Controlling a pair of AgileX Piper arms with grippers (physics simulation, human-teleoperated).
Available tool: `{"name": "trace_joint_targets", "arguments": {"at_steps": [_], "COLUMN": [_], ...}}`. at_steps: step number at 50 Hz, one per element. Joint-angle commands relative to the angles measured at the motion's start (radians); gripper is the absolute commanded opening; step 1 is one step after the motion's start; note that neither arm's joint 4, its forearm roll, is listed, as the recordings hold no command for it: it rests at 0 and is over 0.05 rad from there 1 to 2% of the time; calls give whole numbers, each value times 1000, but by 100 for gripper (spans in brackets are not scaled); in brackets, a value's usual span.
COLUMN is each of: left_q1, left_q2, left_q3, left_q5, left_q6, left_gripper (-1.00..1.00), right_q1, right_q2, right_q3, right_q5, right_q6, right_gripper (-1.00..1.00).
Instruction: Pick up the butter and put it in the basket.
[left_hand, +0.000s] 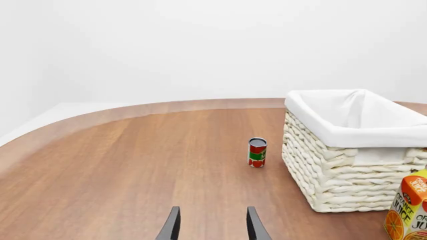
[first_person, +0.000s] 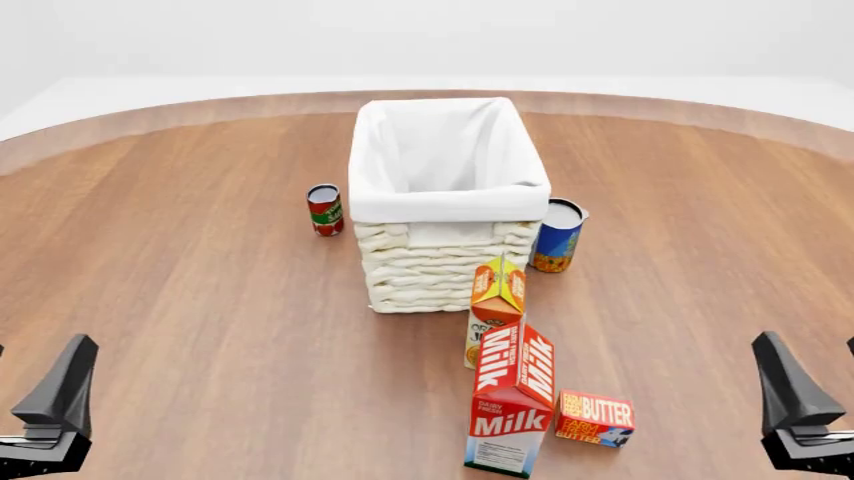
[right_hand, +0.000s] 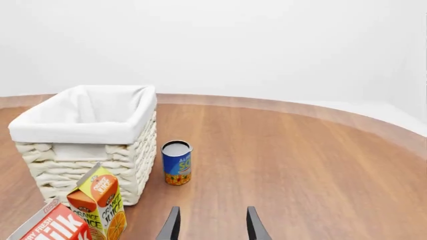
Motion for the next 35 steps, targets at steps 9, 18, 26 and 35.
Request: {"name": "trace_joint_targets", "arguments": {"at_steps": [9,18,26,35], "left_q1": [0,0,0,0], "left_q2": [0,0,0,0], "left_q3": [0,0,0,0], "left_q5": [0,0,0,0], "left_q6": [0,0,0,0], "left_gripper": [100,100,100,100], "right_q1": [65,168,291,459], "right_q2": [148,386,521,629], "right_q3": [-37,-147,-260,-397], "right_q5": [-76,-66,2,185], "right_q6": [14,-72,-206,-444], "right_gripper": [100,100,100,100]}}
